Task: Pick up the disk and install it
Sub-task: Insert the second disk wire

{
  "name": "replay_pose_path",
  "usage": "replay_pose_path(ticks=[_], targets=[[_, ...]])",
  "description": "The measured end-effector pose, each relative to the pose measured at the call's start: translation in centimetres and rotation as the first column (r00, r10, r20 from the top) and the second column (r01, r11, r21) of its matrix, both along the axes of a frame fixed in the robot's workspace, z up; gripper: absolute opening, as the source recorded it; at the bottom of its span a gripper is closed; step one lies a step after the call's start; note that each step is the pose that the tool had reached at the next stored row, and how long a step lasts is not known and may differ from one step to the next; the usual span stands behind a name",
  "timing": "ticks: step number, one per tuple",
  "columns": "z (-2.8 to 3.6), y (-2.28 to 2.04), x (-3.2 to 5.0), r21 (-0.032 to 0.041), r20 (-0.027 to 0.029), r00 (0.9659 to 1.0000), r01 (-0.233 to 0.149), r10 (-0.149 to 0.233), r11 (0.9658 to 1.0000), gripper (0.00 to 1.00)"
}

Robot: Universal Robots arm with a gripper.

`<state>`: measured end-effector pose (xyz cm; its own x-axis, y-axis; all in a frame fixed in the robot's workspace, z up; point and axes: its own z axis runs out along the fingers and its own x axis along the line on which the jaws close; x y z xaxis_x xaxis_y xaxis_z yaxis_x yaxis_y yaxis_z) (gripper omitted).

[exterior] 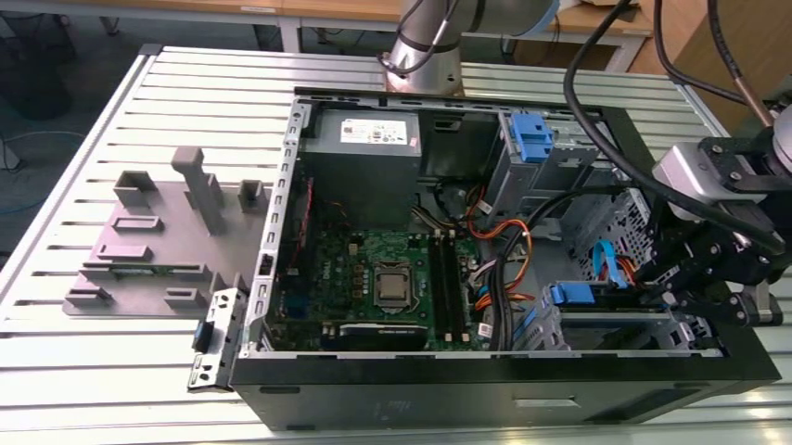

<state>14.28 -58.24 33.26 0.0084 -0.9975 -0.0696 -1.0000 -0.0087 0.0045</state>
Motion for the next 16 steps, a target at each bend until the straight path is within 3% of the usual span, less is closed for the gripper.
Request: replay_pose_path(ticks=[16], targets=[[0.22, 0.0, -0.06, -0.0001, 0.0011, 1.0, 0.0, 0.0, 1.0, 0.3]])
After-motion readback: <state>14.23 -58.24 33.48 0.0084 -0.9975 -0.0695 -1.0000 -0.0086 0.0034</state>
